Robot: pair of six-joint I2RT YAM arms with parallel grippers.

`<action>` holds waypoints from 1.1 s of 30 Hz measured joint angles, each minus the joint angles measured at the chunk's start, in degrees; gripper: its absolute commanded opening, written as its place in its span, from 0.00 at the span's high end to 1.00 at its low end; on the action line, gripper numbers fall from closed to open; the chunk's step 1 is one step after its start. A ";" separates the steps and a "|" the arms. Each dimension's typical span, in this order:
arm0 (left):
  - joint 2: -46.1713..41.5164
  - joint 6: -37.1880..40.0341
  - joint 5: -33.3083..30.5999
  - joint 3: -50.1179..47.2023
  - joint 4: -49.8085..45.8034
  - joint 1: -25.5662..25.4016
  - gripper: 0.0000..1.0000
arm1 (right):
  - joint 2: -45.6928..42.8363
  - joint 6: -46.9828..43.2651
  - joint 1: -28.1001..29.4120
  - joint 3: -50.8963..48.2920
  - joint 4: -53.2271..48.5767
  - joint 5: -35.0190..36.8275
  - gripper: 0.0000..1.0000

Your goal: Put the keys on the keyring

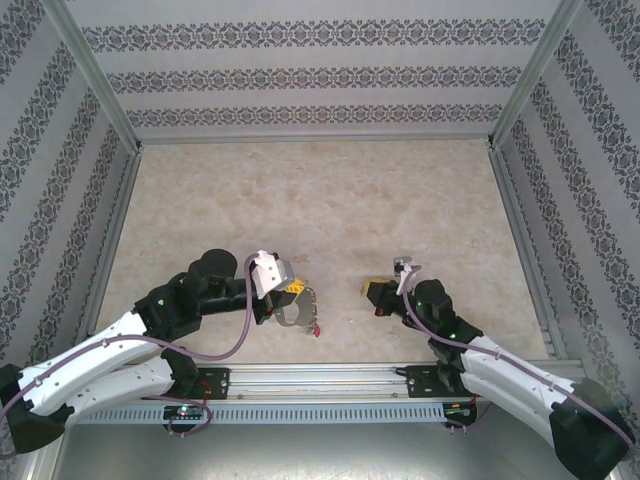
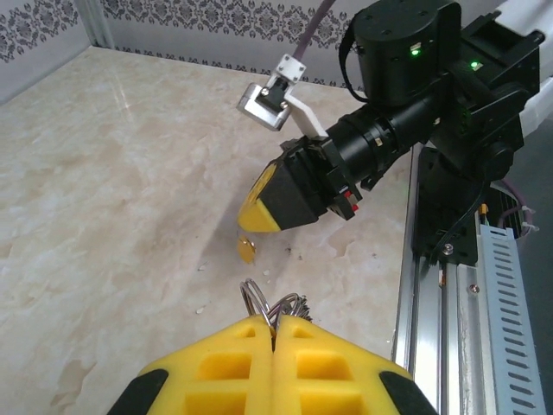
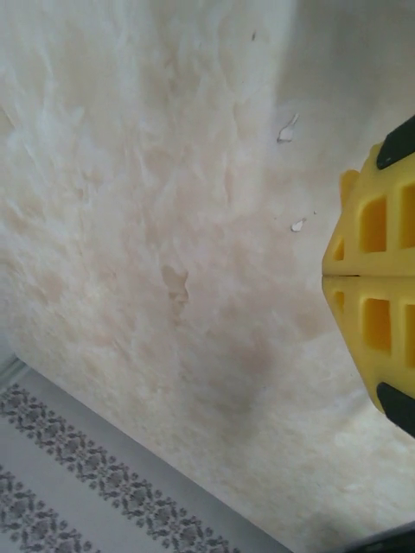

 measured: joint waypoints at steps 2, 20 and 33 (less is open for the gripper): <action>-0.44 -0.11 0.04 -0.33 0.04 0.00 1.00 | -3.32 1.55 0.31 -0.72 -1.99 2.27 1.00; -4.48 -0.72 0.72 -1.20 2.12 0.00 1.00 | -5.03 6.91 4.39 -1.40 -18.99 15.58 0.98; -5.49 -0.74 1.03 -2.03 3.13 0.00 1.00 | -3.72 6.51 4.37 -0.28 -24.15 17.90 0.65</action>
